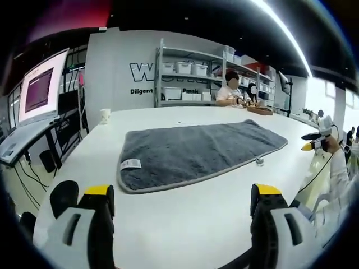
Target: Open the folded towel by lifting each exposed corner and separating the folded layers until the towel lies flat within the target outline without major curled edges
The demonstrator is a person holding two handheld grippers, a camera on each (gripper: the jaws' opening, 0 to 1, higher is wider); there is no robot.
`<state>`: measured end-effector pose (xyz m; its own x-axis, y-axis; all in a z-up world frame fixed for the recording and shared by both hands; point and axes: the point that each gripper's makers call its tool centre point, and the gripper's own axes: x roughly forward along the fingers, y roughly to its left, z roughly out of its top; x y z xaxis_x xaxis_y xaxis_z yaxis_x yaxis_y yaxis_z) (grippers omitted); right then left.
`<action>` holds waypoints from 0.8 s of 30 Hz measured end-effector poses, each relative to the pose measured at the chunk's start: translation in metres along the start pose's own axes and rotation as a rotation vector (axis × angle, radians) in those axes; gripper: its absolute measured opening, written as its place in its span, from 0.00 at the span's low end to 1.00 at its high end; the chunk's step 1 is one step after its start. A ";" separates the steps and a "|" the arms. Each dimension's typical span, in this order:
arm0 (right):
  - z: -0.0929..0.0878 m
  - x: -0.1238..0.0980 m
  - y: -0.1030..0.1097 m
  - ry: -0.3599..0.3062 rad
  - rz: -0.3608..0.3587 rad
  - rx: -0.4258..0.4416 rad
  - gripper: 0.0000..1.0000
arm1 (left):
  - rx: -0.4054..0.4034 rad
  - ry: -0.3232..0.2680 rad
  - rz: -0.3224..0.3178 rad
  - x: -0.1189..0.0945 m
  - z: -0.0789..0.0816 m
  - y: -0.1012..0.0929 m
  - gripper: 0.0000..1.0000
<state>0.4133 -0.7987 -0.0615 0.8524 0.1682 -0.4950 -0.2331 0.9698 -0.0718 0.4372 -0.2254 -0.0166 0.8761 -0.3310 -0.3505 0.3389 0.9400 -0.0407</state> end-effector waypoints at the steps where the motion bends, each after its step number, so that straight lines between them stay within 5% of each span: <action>1: 0.000 0.000 0.000 0.001 -0.002 0.000 0.99 | 0.000 -0.001 -0.003 0.000 0.000 0.000 0.99; 24: -0.009 0.004 0.005 0.013 0.007 0.011 0.99 | 0.003 0.009 -0.016 0.006 -0.003 -0.006 0.99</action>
<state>0.4115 -0.7951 -0.0721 0.8446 0.1723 -0.5070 -0.2334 0.9706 -0.0590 0.4392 -0.2324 -0.0207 0.8675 -0.3453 -0.3581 0.3540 0.9343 -0.0432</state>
